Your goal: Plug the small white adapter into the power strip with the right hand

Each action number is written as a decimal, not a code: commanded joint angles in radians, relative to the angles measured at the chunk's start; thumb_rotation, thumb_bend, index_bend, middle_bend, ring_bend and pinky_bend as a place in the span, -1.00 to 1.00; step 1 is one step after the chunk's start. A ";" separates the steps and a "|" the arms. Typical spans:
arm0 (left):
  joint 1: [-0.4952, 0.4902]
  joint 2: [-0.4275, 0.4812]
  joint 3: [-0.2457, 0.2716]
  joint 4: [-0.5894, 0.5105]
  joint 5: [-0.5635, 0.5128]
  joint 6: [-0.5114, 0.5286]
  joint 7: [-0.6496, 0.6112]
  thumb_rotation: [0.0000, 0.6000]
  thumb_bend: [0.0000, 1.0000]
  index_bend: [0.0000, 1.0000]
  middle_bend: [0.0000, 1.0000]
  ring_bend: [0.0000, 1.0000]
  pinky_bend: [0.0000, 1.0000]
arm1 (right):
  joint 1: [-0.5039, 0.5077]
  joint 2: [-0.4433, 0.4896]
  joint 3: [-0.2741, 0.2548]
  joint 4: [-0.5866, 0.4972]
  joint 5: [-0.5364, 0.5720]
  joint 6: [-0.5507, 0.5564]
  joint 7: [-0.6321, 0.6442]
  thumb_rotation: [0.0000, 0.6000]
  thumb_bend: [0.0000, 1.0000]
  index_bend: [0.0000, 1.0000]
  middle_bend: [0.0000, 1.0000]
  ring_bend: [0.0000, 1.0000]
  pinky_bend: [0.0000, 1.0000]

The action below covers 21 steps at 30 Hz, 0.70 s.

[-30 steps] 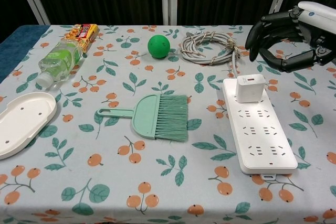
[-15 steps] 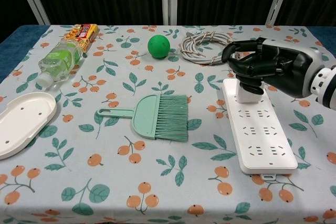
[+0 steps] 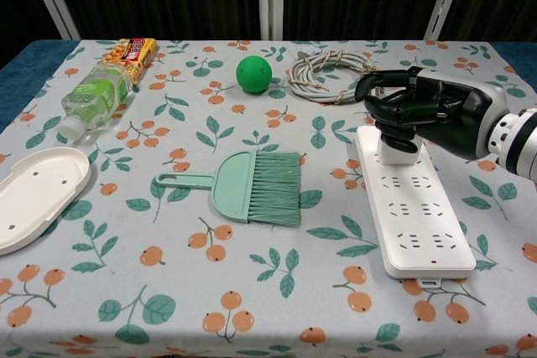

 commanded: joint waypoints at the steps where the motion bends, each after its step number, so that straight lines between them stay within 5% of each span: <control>1: 0.000 0.000 0.000 0.000 0.000 0.000 0.000 1.00 -0.70 -1.00 -1.00 -1.00 -1.00 | -0.003 0.000 -0.003 0.006 0.000 0.001 0.008 1.00 0.34 0.92 0.81 0.70 0.71; 13: 0.000 -0.003 0.000 0.005 0.000 0.001 -0.004 1.00 -0.70 -1.00 -1.00 -1.00 -1.00 | -0.018 0.003 -0.007 0.008 -0.019 0.035 0.024 1.00 0.34 0.91 0.81 0.69 0.71; 21: -0.001 0.000 -0.002 0.004 0.001 0.004 -0.005 1.00 -0.70 -1.00 -1.00 -1.00 -1.00 | -0.069 0.079 -0.032 -0.056 -0.169 0.225 0.019 1.00 0.34 0.88 0.79 0.66 0.70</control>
